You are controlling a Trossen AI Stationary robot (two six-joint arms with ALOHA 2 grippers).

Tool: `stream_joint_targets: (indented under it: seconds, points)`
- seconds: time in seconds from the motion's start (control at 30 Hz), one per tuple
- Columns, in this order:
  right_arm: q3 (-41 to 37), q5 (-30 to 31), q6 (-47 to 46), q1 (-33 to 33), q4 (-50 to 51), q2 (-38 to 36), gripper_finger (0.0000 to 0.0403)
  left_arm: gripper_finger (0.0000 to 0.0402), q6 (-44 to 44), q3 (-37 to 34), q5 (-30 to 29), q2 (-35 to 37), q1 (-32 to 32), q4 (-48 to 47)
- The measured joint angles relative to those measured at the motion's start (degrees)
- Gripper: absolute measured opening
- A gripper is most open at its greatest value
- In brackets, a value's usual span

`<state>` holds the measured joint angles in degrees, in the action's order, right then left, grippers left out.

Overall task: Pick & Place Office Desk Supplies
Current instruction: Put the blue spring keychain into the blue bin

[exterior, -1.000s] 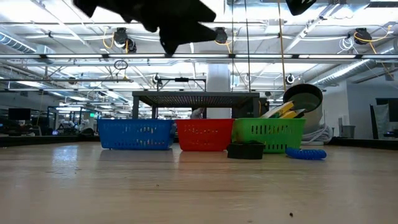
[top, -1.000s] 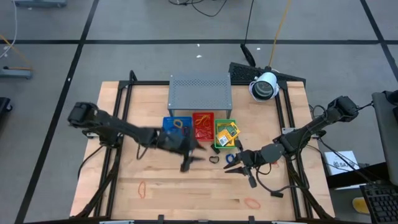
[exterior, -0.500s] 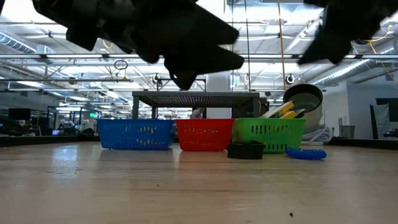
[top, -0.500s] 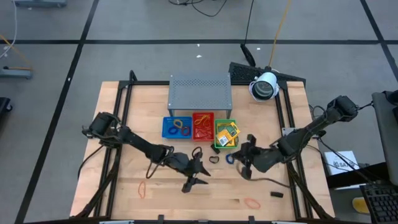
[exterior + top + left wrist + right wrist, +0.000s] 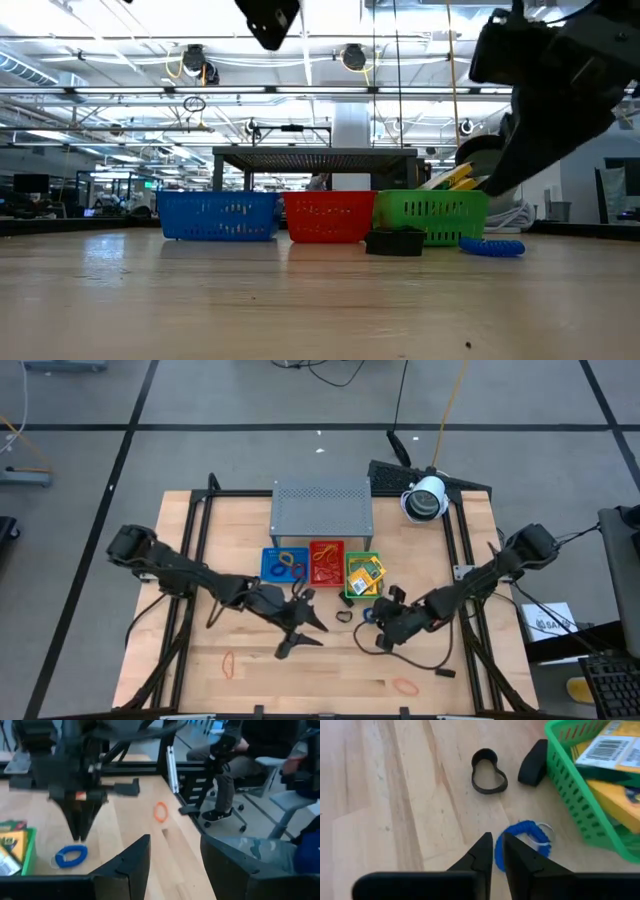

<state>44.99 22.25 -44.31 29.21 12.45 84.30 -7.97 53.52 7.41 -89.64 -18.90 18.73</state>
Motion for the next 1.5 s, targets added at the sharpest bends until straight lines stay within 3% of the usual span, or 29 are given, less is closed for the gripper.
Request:
stream_joint_targets:
  seconds: [0.47,0.7,1.0,1.23,1.37,1.5]
  points:
    - [-2.3,-2.9,0.0,-1.1,-4.7,3.7,0.0167,0.0179,0.8,0.0,-1.5,1.6,-3.3,-2.6]
    - [-9.3,-2.8,-0.2,-1.1,-15.0,3.7,0.0193,0.0179,0.7,0.0,-2.0,1.6,-3.8,-2.5]
    - [-17.4,-2.1,2.6,-1.2,-27.3,3.5,0.0174,0.0179,0.7,0.0,-3.0,1.6,-3.8,-2.1]
    - [-20.0,-2.1,3.6,-1.2,-29.0,3.6,0.0144,0.0179,0.6,0.0,-3.5,1.6,-3.8,-2.1]
    - [-20.9,-2.0,3.0,-1.2,-28.7,3.6,0.0107,0.0179,0.3,0.0,-3.5,1.6,-3.8,-2.2]
    - [-21.0,-0.9,-1.1,-1.2,-28.7,3.6,0.0034,0.0179,0.3,0.0,-3.5,1.6,-3.8,-2.2]
